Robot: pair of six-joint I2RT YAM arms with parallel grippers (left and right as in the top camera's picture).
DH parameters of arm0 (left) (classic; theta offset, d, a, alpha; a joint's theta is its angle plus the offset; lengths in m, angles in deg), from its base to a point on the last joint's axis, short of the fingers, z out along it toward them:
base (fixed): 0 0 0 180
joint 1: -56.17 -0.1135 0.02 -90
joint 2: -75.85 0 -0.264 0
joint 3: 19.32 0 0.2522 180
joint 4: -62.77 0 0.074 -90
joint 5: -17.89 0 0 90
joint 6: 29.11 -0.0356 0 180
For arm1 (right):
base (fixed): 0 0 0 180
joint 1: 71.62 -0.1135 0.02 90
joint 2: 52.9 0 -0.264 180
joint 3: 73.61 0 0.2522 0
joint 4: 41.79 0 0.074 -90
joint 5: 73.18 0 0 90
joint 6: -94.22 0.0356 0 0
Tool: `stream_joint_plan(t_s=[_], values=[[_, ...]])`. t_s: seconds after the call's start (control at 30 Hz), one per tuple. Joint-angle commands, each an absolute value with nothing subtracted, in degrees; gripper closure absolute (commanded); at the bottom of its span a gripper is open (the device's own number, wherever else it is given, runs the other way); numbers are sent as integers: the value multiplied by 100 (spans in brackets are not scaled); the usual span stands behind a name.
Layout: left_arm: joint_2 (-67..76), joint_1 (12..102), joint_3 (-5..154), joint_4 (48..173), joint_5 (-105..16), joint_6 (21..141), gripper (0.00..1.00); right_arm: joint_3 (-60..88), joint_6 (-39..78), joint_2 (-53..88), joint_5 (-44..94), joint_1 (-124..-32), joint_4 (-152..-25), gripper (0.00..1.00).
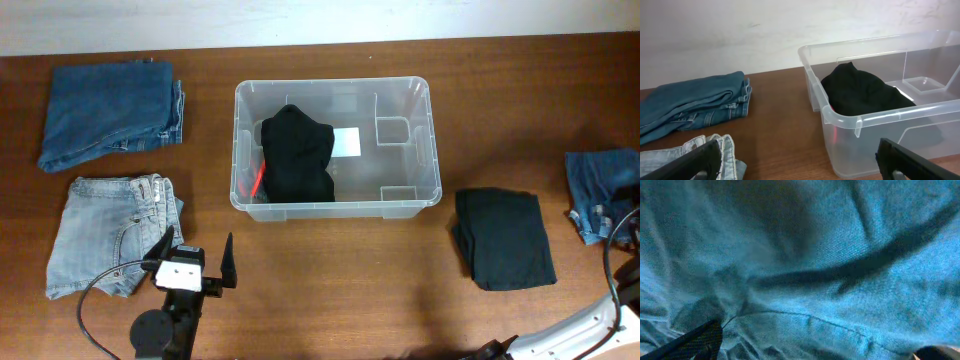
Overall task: Pack container
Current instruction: 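Move the right gripper to the blue denim item and grasp it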
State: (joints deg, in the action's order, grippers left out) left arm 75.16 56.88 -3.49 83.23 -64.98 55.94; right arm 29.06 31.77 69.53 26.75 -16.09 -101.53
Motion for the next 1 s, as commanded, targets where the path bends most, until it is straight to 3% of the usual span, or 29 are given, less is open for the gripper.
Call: stream_joint_plan(t_s=[0.0,0.27,0.4,0.53,0.7,0.97], values=[[7544,5660,-371,8330,-6419,5542,1,2864,3127,7095,2741,-1612,-10075,1],[7544,5660,-371,8330,-6419,5542,1,2864,3129,7265,2739,-1716,-9876,0],[7544,5660,-371,8330,-6419,5542,1,2864,3153,7464,2736,-1839,-9836,8],[7544,5660,-371,8332,-6419,5542,1,2864,3173,7493,2739,-1848,-9838,27],[7544,5660,-371,8330,-6419,5542,1,2864,3170,7493,2734,-1837,-9858,39],[7544,5660,-371,8330,-6419,5542,1,2886,3144,7464,3007,-1837,-9865,75]])
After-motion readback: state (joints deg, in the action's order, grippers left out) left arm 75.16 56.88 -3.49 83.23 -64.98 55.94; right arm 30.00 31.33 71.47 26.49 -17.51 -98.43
